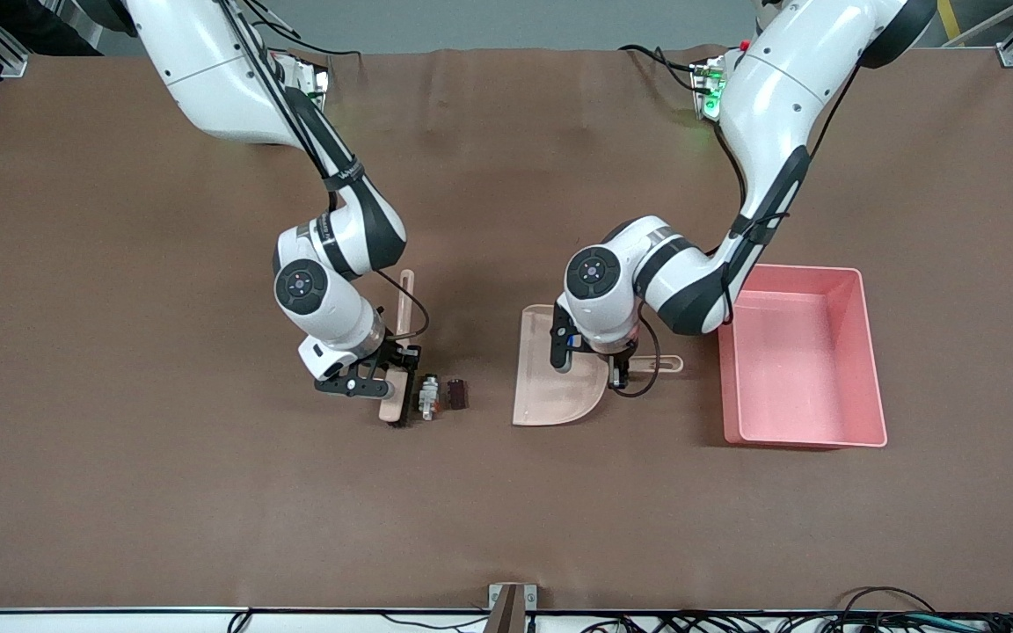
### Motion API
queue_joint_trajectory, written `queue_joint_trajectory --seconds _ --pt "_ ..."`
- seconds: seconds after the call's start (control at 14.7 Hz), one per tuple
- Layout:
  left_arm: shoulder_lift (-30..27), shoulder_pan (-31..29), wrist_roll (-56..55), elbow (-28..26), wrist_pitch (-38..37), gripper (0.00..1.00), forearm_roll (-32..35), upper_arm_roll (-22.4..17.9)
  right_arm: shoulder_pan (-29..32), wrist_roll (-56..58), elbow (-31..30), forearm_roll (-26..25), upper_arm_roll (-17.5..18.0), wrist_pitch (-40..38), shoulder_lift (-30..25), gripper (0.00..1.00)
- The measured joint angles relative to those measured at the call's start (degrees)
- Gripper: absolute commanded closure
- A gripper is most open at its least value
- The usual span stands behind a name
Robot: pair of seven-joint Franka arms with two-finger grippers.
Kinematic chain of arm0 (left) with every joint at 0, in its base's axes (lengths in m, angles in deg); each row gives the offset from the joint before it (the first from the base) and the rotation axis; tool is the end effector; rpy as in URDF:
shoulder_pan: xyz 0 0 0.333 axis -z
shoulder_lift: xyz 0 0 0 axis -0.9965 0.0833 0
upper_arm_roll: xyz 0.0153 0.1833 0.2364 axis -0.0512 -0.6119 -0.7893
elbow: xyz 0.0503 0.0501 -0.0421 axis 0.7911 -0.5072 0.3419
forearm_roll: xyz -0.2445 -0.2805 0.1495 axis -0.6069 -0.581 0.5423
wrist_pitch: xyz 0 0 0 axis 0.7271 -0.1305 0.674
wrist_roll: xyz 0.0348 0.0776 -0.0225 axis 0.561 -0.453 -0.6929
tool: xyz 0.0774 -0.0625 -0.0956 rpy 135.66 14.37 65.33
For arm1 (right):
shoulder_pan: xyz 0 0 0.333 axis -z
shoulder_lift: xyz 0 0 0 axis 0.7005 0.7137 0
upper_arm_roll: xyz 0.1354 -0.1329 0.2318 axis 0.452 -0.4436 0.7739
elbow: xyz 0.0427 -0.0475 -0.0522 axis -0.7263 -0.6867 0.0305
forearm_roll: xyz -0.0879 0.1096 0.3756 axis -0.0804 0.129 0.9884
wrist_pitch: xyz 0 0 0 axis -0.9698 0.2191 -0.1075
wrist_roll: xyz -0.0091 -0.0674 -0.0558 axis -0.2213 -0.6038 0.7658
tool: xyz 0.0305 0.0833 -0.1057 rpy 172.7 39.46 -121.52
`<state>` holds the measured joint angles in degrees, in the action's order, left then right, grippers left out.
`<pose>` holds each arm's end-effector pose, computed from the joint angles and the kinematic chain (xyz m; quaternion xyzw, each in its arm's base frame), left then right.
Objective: Clean e-waste and dump in bin
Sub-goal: 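Carry the brush with the right gripper to the capacitor and switch, then sweep the capacitor and switch into the dustpan with the right gripper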
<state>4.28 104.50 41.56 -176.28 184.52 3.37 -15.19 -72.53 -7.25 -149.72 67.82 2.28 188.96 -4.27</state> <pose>0.5790 -0.3740 0.1773 -0.6682 0.7318 0.0571 0.1208 0.5930 0.3126 0.1731 -0.9951 0.0573 -0.0213 0.0783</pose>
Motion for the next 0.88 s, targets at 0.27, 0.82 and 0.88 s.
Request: queue_joint_trajectory --seconds 0.27,0.82,0.88 --pt "1.4 0.2 0.0 2.2 0.0 0.81 0.0 -0.1 -2.6 -3.3 3.6 0.0 0.0 0.0 2.2 0.97" --pt "2.0 1.2 -2.4 3.2 -0.9 0.81 0.0 -0.1 -6.1 -6.8 7.1 0.0 0.0 0.3 5.3 0.98" --pt "2.1 1.3 -2.9 3.4 -1.0 0.81 0.0 -0.2 -6.8 -7.9 7.6 0.1 0.0 0.8 5.7 0.98"
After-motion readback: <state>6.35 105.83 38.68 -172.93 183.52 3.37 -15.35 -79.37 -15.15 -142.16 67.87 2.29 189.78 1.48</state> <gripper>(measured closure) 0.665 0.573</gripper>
